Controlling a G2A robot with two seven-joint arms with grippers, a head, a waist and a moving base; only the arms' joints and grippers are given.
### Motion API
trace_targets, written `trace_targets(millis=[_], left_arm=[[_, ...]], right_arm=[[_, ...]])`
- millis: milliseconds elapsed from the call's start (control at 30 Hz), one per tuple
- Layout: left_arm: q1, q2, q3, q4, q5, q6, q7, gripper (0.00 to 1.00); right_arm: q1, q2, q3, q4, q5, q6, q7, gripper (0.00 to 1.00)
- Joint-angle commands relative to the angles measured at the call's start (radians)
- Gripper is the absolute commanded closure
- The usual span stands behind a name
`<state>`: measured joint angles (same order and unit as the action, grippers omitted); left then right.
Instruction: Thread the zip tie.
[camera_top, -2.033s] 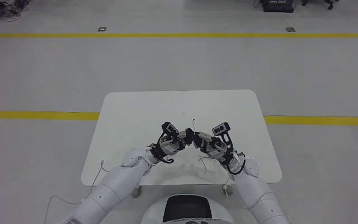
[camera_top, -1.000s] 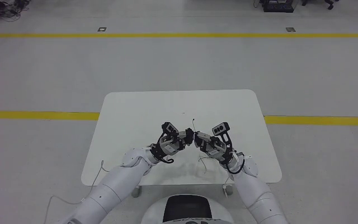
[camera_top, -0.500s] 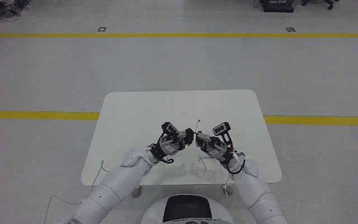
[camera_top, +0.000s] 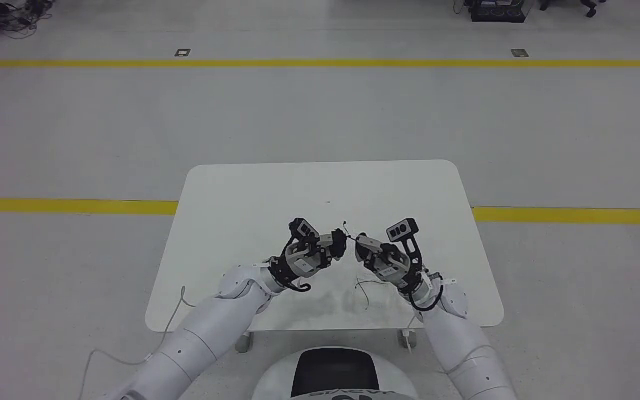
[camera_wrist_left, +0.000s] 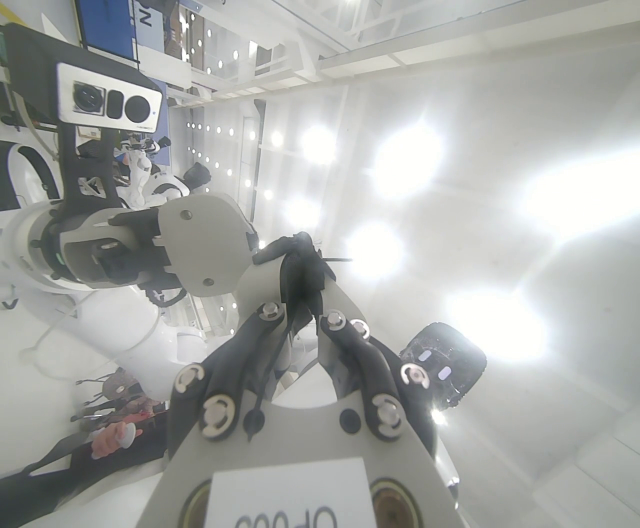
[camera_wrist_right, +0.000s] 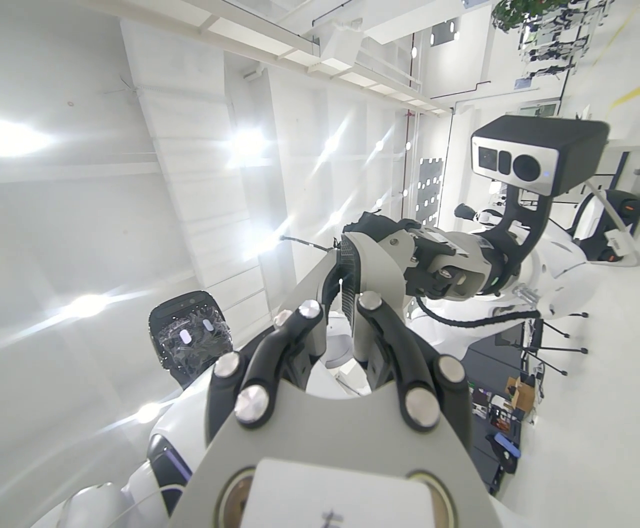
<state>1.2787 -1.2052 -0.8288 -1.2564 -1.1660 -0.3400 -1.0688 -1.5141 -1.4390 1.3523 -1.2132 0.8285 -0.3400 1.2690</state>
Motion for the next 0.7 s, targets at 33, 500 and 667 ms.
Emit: trace_targets(millis=[33,500,667], left_arm=[[0.000,0.000,0.000,0.000,0.000,0.000,0.000,1.00],[0.000,0.000,0.000,0.000,0.000,0.000,0.000,1.00],[0.000,0.000,0.000,0.000,0.000,0.000,0.000,1.00]], right_arm=[[-0.004,0.001,0.006,-0.004,-0.001,0.000,-0.001,1.00],[-0.026,0.005,0.040,-0.029,0.000,0.000,-0.005,1.00],[-0.030,0.006,0.048,-0.033,0.001,0.000,-0.006,1.00]])
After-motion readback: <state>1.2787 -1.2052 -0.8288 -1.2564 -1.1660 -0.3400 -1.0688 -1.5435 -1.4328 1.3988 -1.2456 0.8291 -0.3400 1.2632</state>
